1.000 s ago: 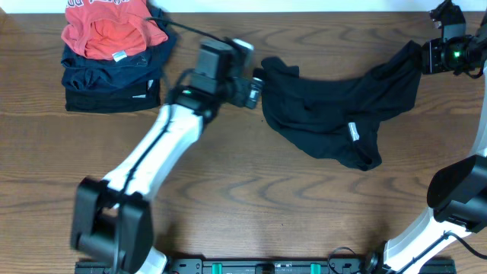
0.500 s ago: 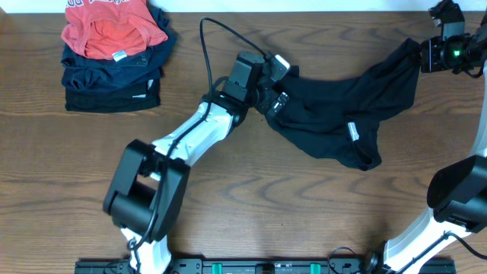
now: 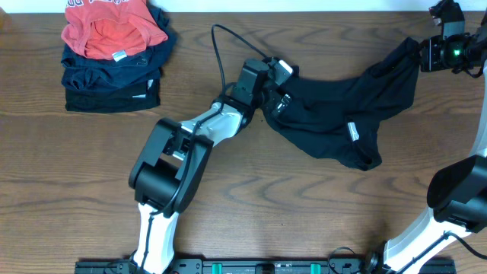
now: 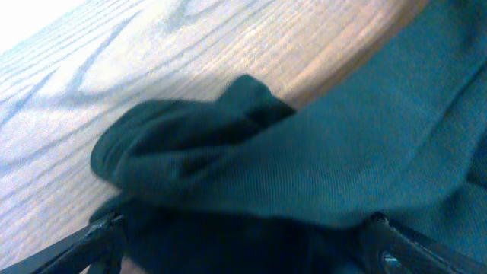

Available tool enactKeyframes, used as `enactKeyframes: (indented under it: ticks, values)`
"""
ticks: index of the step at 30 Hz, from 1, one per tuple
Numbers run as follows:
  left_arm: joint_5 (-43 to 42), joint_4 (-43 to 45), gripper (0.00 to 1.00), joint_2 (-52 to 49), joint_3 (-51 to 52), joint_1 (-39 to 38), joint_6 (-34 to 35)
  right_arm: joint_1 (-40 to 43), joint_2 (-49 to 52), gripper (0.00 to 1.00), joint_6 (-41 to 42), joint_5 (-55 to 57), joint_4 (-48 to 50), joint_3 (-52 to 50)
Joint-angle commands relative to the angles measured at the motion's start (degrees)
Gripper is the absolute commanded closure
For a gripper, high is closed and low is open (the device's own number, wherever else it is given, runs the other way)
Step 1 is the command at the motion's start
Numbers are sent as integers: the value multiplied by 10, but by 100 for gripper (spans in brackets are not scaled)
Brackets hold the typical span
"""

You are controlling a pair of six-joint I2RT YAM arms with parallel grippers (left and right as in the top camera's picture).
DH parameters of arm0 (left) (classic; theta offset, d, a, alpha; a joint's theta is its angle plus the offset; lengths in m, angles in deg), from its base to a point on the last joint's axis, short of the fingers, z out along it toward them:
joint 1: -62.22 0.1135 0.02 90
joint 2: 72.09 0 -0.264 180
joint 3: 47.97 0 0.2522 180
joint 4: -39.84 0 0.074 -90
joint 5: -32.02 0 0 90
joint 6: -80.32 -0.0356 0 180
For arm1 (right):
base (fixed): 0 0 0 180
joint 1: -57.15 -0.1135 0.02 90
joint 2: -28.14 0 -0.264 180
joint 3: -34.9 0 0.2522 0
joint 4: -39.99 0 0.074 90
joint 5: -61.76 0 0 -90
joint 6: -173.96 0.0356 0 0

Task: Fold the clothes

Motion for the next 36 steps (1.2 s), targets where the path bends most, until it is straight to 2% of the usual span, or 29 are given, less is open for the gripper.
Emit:
enactKeyframes:
  ticks: [1, 5, 7, 8, 9, 10, 11, 12, 13, 21, 25, 31, 36]
  values:
    - [5, 8, 3, -23, -38, -14, -5, -6, 2, 98, 7, -11, 1, 4]
    - [25, 16, 4, -51, -56, -22, -5, -6, 2, 98, 7, -11, -1, 4]
    - [37, 21, 9, -55, -56, -22, -5, -6, 2, 99, 7, -11, -1, 4]
    - [45, 23, 18, -55, -56, -22, -5, -6, 2, 99, 7, -11, -1, 4]
    - [57, 26, 44, -55, -56, -22, -5, -6, 2, 99, 7, -11, -1, 4]
    - [70, 30, 66, -53, -56, -22, -5, -6, 2, 99, 7, -11, -1, 4]
    - [86, 38, 76, -52, -57, -22, -5, -6, 2, 99, 7, -11, 0, 4]
    - [107, 45, 81, -49, -57, -22, -5, -6, 2, 99, 7, -11, 0, 4]
    - [125, 50, 92, -46, -57, -22, -5, -6, 3, 99, 7, -11, 0, 4]
    - [275, 47, 94, 24, -57, -21, -5, -6, 3, 99, 7, -11, -1, 4]
    - [346, 8, 94, 90, -57, -19, -5, -6, 3, 99, 8, -10, 0, 4]
    - [375, -146, 94, 213, -57, 1, -6, -4, -3, 99, 57, -10, 15, 22]
    - [375, -289, 94, 317, -57, 15, -5, -1, -25, 99, 90, -2, -14, 64]
